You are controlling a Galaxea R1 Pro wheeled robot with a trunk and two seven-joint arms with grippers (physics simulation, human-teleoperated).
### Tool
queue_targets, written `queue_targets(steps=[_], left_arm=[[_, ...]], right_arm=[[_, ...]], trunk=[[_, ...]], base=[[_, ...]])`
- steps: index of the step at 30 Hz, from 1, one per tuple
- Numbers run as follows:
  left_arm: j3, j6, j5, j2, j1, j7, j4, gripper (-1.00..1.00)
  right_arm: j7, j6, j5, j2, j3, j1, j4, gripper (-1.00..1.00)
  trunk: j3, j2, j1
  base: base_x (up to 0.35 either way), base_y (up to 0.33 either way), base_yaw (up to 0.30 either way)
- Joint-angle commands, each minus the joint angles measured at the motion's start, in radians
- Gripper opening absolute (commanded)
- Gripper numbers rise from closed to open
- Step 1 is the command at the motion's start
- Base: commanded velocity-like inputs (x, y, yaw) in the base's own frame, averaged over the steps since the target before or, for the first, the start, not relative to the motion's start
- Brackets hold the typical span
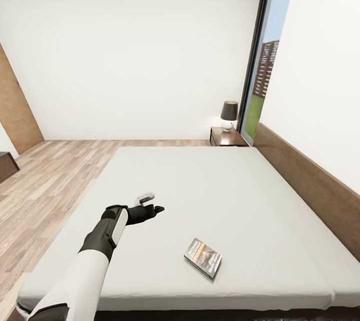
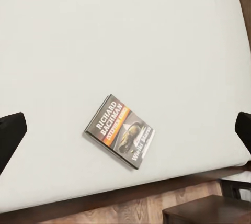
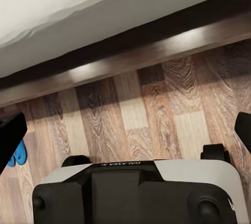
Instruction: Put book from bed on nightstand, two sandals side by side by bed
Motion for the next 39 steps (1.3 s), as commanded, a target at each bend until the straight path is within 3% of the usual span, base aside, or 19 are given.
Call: queue_targets(steps=[1,12,25,39], left_arm=[[0.005,0.008,0.007,-0.001,-0.001,0.001,0.000,1.00],[0.005,0.008,0.009,-0.003,-0.001,-0.003,0.002,1.00],[0.006,0.009,0.009,-0.003,-0.001,-0.006,0.000,1.00],[0.007,0.009,0.009,-0.003,-0.001,-0.006,0.000,1.00]], right_arm=[[0.006,-0.002,-0.011,0.000,0.008,-0.002,0.004,1.00],[0.006,-0.002,-0.010,0.000,0.008,-0.002,0.004,1.00],[0.006,-0.002,-0.009,0.000,0.009,-0.002,0.004,1.00],[0.006,-0.002,-0.009,0.000,0.008,-0.002,0.004,1.00]], trunk=[[-0.004,-0.002,0.001],[-0.021,-0.002,0.001],[-0.040,-0.002,0.001],[-0.062,-0.002,0.001]], base=[[0.000,0.000,0.000],[0.015,-0.019,0.000],[0.167,-0.148,0.005],[0.009,-0.008,0.083]])
